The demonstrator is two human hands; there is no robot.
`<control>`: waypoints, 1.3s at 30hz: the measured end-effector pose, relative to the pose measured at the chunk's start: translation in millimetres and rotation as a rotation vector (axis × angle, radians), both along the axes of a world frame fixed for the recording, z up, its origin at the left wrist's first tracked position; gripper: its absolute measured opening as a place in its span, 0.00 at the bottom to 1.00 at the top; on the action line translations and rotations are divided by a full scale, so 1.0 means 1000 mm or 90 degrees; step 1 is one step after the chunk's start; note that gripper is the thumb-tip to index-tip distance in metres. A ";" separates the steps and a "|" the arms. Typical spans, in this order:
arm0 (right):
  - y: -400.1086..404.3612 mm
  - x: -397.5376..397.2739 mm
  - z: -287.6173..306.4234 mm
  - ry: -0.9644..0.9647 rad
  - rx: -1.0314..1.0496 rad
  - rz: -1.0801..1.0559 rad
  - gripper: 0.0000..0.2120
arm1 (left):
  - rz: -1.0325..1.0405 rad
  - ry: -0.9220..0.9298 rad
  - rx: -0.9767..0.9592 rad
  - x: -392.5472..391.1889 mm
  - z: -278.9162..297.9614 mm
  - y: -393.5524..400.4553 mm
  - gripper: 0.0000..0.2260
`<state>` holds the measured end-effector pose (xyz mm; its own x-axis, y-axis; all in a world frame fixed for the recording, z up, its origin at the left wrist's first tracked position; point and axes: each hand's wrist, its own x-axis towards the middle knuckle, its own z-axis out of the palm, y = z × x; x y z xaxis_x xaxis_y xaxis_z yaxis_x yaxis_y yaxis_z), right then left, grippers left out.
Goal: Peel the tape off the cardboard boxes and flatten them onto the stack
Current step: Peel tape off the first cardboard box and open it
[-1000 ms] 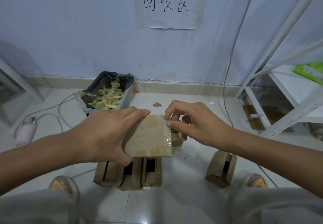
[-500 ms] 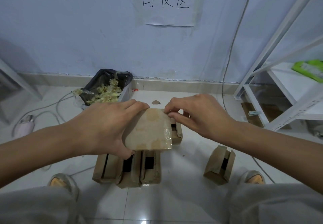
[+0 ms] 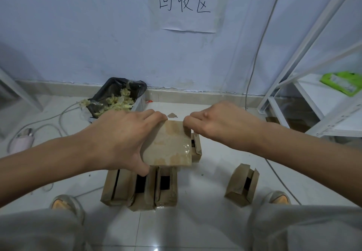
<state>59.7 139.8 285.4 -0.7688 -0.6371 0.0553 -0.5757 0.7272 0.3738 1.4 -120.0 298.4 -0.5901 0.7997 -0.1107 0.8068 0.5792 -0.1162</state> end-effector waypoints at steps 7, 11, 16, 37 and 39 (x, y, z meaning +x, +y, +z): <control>-0.010 -0.008 0.000 -0.010 -0.031 0.017 0.14 | -0.001 0.037 -0.010 0.001 -0.002 -0.003 0.47; -0.008 -0.008 -0.006 -0.078 -0.120 0.049 0.06 | -0.007 -0.009 -0.009 0.005 -0.006 0.002 0.47; 0.004 -0.001 -0.015 -0.130 -0.291 -0.067 0.05 | -0.033 -0.024 -0.010 -0.005 -0.003 -0.001 0.47; 0.000 0.015 -0.015 -0.579 -0.591 -0.172 0.04 | -0.137 -0.257 0.059 -0.025 -0.016 -0.013 0.44; -0.001 0.015 -0.017 -0.584 -0.587 -0.178 0.02 | -0.135 -0.254 0.050 -0.023 -0.016 -0.013 0.44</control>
